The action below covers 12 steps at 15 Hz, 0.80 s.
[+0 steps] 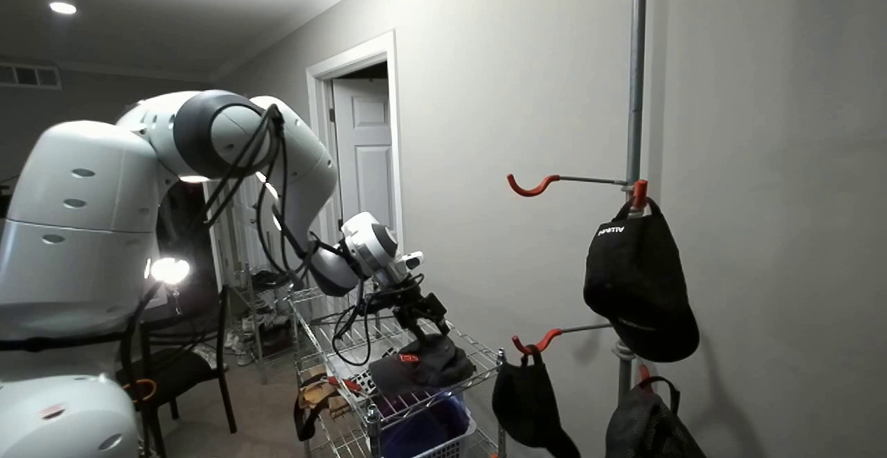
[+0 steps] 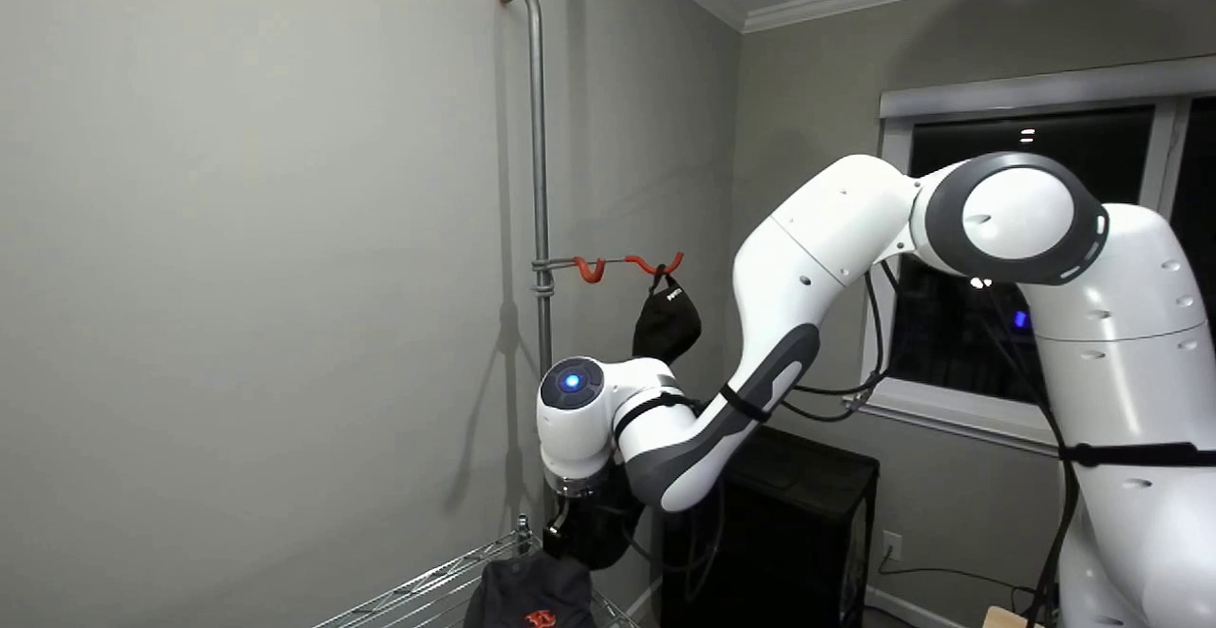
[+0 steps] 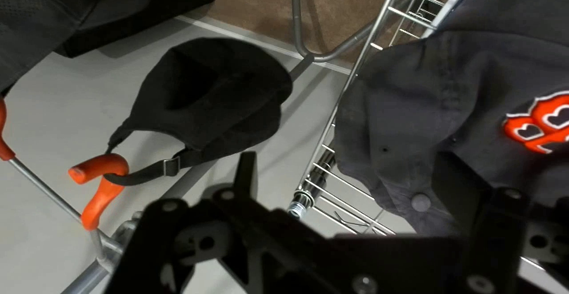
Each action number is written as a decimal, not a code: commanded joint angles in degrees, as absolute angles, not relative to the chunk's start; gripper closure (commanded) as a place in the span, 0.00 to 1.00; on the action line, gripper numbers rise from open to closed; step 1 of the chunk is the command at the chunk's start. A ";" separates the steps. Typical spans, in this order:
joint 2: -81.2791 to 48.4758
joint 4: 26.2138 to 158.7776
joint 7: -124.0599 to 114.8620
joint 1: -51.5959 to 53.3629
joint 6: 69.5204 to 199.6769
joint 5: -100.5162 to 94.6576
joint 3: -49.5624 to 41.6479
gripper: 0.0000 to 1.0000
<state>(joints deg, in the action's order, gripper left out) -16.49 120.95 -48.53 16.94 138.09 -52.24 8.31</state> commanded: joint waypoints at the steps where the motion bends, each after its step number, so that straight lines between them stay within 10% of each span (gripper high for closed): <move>1: -18.50 119.10 -48.72 17.66 140.71 -52.58 8.74 0.00; 12: -31.79 105.58 -54.36 24.00 141.10 -51.52 7.52 0.00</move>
<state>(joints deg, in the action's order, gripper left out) -27.98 109.78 -52.76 22.51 141.08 -52.25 8.22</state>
